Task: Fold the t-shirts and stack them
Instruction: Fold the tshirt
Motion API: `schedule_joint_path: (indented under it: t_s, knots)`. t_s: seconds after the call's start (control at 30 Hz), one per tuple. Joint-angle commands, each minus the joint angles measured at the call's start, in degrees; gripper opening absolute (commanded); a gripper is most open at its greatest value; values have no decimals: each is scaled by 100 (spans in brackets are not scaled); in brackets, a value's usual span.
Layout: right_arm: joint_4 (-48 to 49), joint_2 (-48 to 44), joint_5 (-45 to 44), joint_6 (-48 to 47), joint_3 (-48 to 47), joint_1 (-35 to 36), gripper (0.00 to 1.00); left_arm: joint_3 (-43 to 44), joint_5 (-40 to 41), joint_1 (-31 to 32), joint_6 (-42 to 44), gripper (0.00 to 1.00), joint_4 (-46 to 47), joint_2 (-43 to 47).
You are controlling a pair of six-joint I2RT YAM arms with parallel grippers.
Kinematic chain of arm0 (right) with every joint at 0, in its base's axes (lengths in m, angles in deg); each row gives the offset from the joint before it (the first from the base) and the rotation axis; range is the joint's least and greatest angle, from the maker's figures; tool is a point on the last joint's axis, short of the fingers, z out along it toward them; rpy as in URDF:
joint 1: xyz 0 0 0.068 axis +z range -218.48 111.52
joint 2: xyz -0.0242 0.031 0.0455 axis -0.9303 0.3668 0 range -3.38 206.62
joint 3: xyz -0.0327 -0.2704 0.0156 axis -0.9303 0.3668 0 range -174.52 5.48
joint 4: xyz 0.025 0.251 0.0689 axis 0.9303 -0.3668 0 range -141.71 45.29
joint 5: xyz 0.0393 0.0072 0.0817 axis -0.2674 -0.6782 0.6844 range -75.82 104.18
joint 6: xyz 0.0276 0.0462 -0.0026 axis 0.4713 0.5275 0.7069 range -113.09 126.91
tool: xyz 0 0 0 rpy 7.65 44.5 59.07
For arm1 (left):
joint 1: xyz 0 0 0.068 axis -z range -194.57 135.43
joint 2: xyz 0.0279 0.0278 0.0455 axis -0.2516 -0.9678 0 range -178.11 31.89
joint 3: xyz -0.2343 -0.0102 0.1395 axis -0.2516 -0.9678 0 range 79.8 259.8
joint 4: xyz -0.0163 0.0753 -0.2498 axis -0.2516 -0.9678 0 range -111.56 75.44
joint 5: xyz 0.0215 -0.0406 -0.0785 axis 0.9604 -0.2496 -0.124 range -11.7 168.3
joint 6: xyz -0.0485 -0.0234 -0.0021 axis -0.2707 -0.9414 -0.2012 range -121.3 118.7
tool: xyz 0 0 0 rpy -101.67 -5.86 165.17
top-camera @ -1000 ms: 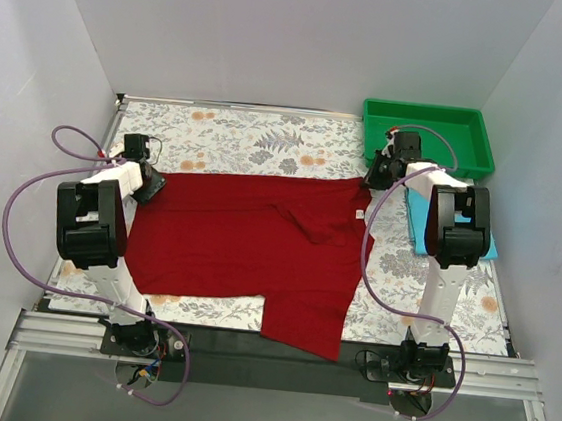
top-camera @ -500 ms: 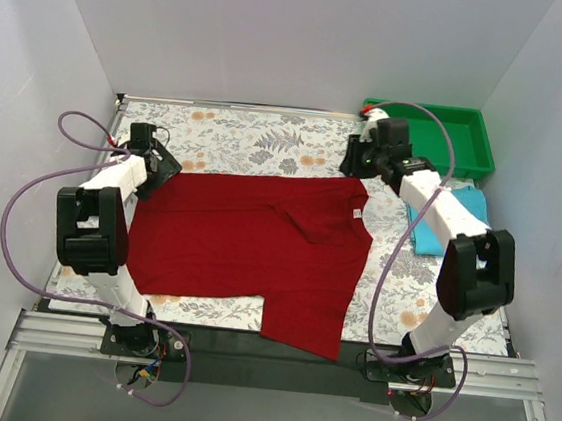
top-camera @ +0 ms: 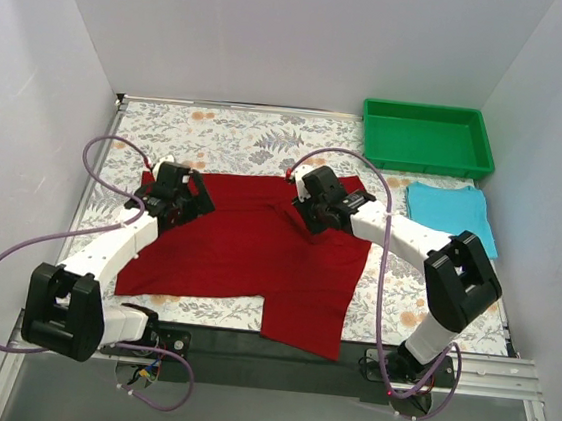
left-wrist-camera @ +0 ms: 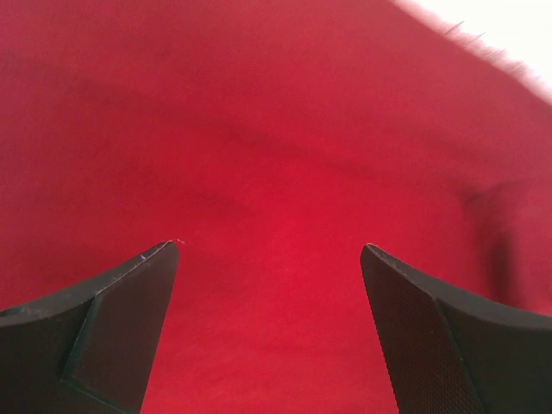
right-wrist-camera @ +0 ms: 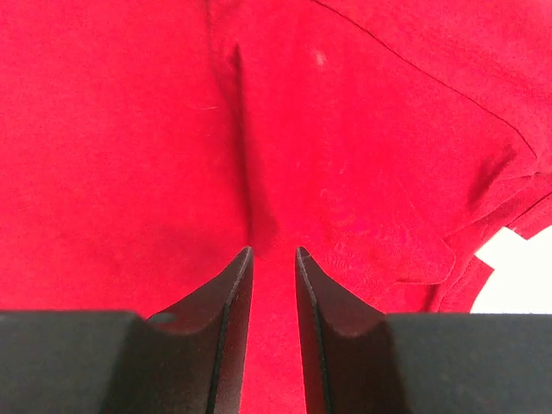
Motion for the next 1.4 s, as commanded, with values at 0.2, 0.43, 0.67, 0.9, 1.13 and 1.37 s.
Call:
schedule_joint_path:
  t_s: [0.2, 0.43, 0.67, 0.9, 1.13, 1.37]
  knots:
    - [-21, 497, -554, -127, -135, 353, 28, -892, -46, 15, 405, 80, 395, 313]
    - [-100, 1050, -1072, -40, -478, 520, 30, -760, 217, 15, 405, 80, 335, 224]
    - [-337, 1210, -2038, 23, -750, 520, 11, -751, 208, 15, 387, 80, 335, 172]
    - [-443, 1148, -1970, -145, -1014, 170, 1, -743, 164, 15, 387, 80, 335, 84]
    - [-425, 1428, -1390, -206, -1348, -490, 1, -743, 129, 15, 414, 80, 335, -4]
    - [-382, 1360, -810, -285, -1515, -676, 2, -743, 85, 15, 431, 80, 317, -83]
